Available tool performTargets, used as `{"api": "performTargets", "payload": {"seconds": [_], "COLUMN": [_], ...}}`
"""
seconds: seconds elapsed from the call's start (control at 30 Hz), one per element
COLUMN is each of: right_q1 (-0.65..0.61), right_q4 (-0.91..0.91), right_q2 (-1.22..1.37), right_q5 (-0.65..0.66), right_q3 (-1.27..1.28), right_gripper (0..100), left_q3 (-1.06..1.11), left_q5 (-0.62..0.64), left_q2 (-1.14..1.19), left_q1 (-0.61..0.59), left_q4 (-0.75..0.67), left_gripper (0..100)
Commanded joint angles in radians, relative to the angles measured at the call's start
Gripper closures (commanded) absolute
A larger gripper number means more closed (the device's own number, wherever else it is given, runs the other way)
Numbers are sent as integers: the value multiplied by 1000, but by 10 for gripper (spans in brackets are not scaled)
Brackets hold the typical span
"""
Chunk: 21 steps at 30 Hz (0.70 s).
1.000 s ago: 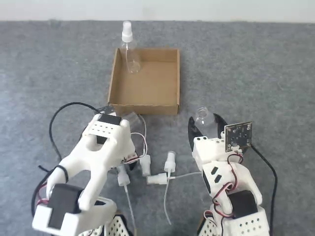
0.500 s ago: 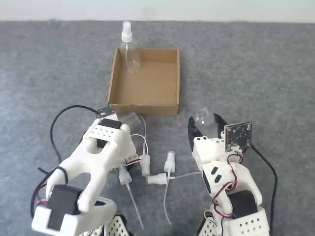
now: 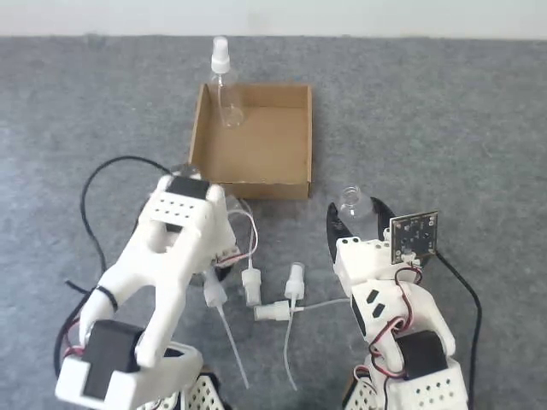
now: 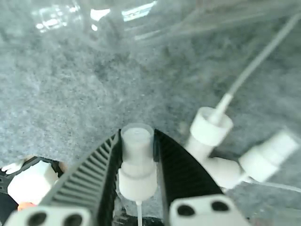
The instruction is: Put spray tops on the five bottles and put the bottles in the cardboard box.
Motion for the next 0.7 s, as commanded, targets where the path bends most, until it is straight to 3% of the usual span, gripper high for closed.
{"api": "performTargets", "payload": {"seconds": [0.0, 0.67], "right_q1": [13, 12], "right_q4": [-18, -16], "right_q2": [-18, -18], "right_q5": [2, 2], "right_q3": [-8, -8], "right_gripper": [898, 898], "left_q3": [-139, -464], "left_q5": [8, 12], "left_q2": [-40, -40], "left_q1": [-3, 3], "left_q4": [98, 126], "left_gripper": [989, 989]}}
